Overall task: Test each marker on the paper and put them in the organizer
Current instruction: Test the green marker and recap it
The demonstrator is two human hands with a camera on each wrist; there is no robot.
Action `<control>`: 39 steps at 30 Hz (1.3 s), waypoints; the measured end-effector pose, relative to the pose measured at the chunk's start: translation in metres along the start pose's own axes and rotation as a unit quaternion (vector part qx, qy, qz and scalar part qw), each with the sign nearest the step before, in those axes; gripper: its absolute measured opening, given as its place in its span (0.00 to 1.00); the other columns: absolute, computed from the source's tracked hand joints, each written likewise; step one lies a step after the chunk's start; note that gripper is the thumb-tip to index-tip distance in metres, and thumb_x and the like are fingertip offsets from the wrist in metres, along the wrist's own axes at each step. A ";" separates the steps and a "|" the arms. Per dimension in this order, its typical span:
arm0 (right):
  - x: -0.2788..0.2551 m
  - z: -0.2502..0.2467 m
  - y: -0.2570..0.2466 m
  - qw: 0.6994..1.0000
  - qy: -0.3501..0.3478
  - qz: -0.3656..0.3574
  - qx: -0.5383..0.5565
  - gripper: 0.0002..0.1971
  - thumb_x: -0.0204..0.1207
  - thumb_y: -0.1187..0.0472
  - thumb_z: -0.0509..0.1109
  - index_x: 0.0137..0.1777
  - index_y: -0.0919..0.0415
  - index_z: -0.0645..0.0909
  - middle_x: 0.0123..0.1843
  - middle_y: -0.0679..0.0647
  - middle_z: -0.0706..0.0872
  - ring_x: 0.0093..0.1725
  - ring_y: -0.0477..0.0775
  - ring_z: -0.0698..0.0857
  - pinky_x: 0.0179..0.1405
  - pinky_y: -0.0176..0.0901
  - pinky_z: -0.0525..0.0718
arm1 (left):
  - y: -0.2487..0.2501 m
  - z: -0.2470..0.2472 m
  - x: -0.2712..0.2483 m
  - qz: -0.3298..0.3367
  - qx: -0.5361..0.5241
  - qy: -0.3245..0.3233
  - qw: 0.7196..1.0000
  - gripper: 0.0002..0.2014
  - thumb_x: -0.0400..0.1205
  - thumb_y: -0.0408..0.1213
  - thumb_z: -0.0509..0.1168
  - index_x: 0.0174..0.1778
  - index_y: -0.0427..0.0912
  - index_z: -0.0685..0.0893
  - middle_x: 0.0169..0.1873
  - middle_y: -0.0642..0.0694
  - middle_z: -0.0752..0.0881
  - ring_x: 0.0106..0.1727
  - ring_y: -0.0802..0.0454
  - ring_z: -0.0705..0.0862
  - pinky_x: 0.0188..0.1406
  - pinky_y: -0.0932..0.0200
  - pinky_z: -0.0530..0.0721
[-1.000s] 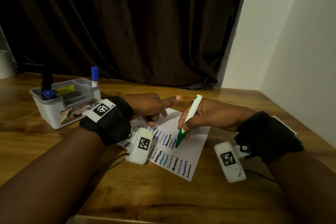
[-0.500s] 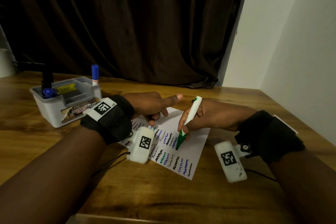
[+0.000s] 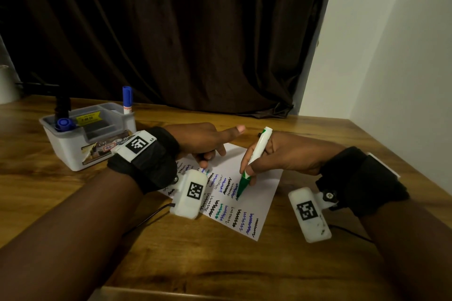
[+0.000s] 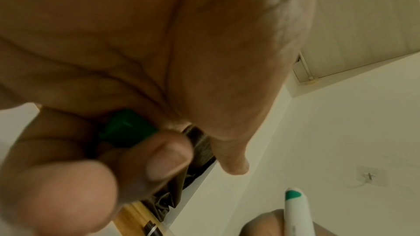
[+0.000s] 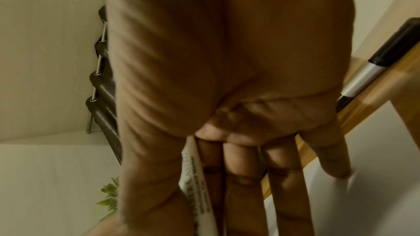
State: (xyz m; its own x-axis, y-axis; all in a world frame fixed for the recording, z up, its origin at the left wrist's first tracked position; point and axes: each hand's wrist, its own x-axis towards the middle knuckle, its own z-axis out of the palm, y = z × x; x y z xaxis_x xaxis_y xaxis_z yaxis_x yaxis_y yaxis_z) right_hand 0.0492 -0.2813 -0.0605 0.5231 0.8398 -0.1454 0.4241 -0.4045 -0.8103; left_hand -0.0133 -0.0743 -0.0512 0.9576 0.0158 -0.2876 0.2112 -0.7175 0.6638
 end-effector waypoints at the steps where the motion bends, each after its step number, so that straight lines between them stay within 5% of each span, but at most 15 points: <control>1: 0.000 0.000 0.000 1.000 -0.001 0.000 0.000 0.08 0.81 0.69 0.74 0.56 0.69 0.91 0.51 0.60 0.96 0.57 0.59 0.94 0.64 0.47 0.89 | 0.000 0.000 0.000 -0.001 0.000 0.000 1.000 0.45 0.80 0.73 0.47 0.71 0.36 0.82 0.19 0.51 0.72 0.25 0.55 0.77 0.42 0.63 0.82; 19: 0.004 -0.004 0.006 1.000 0.014 0.003 0.003 0.06 0.81 0.67 0.75 0.54 0.65 0.91 0.49 0.58 0.96 0.55 0.59 0.94 0.69 0.56 0.87 | -0.002 0.000 0.003 0.002 -0.011 -0.005 1.000 0.45 0.79 0.74 0.48 0.71 0.36 0.82 0.17 0.52 0.72 0.24 0.55 0.77 0.46 0.61 0.83; 39: 0.002 -0.004 0.004 0.999 0.040 0.022 0.021 0.07 0.81 0.67 0.74 0.55 0.67 0.91 0.52 0.65 0.95 0.59 0.65 0.93 0.67 0.49 0.89 | -0.003 0.000 0.003 0.001 -0.001 0.001 1.000 0.45 0.80 0.73 0.47 0.72 0.37 0.82 0.19 0.51 0.73 0.25 0.55 0.78 0.46 0.62 0.82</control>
State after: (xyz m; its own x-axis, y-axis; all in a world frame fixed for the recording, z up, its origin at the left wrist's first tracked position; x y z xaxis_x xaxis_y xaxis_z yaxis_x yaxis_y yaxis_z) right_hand 0.0550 -0.2825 -0.0624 0.5978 0.7899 -0.1368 0.3695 -0.4229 -0.8274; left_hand -0.0107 -0.0722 -0.0537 0.9586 0.0159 -0.2842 0.2092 -0.7165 0.6655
